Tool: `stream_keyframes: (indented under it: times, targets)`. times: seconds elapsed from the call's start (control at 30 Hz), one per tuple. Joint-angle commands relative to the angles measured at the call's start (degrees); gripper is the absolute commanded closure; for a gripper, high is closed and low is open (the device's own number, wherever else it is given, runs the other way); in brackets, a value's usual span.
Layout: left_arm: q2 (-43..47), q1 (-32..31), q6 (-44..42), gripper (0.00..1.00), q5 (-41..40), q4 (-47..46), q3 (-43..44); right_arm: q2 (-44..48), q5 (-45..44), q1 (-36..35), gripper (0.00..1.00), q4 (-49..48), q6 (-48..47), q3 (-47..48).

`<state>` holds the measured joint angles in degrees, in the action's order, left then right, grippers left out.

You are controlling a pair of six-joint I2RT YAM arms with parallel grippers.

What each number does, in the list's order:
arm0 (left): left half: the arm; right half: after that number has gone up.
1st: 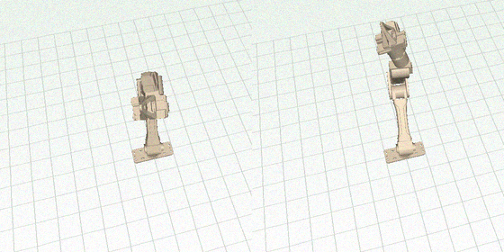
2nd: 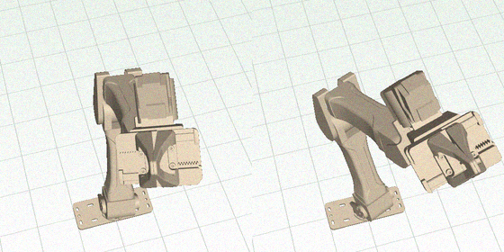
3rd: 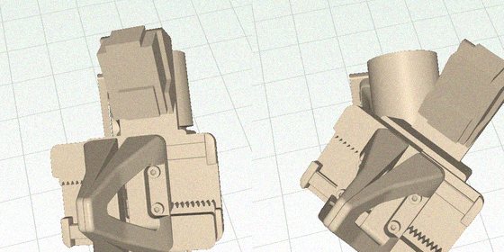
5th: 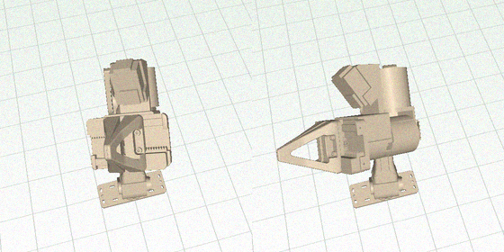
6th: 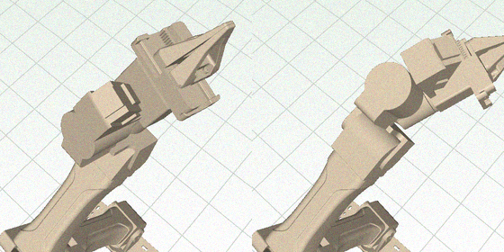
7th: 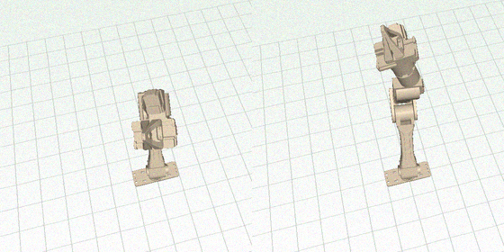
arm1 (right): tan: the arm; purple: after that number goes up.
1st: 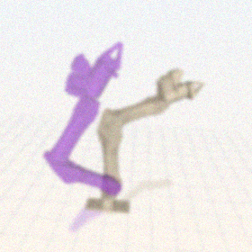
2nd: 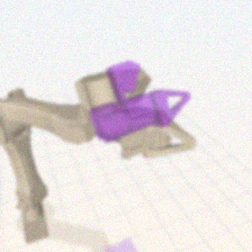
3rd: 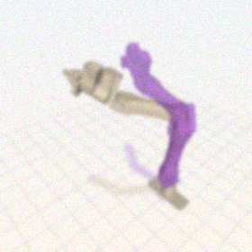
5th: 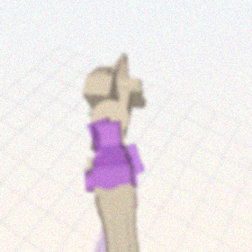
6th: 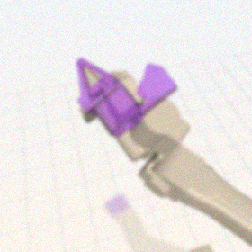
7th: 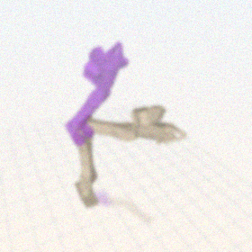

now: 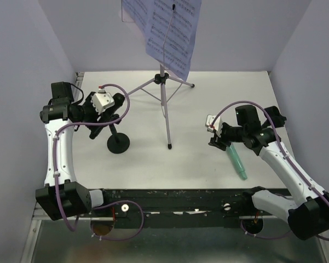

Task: Pack up the instrument practice props

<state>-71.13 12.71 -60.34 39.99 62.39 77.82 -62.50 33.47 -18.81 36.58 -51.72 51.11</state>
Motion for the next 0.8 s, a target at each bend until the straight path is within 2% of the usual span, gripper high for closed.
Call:
stream_keyframes:
  times: [0.0, 0.17, 0.37, 0.5, 0.77]
  targets:
    - [-3.74, 0.74, -5.83, 0.30, 6.50, -0.61, 3.12, 2.73, 0.89, -0.70, 0.37, 0.78, 2.68, -0.75]
    - [-7.00, 0.91, -10.67, 0.48, 10.19, 6.50, 5.15, 2.21, 1.24, -1.67, 0.36, 0.69, 3.21, -0.84]
    - [-6.74, 0.83, -15.16, 0.77, 12.56, 14.24, 4.71, -0.34, 2.21, -3.25, 0.36, 0.78, 2.94, 1.00]
    - [-3.50, 0.48, -14.29, 0.98, 17.05, 17.50, 3.31, -2.62, 3.61, -5.80, 0.36, 0.69, 2.42, 3.20]
    - [6.88, -4.00, -7.27, 1.00, 23.37, 16.63, -2.67, -7.81, 8.09, -11.07, 0.36, -2.47, 5.39, 7.95]
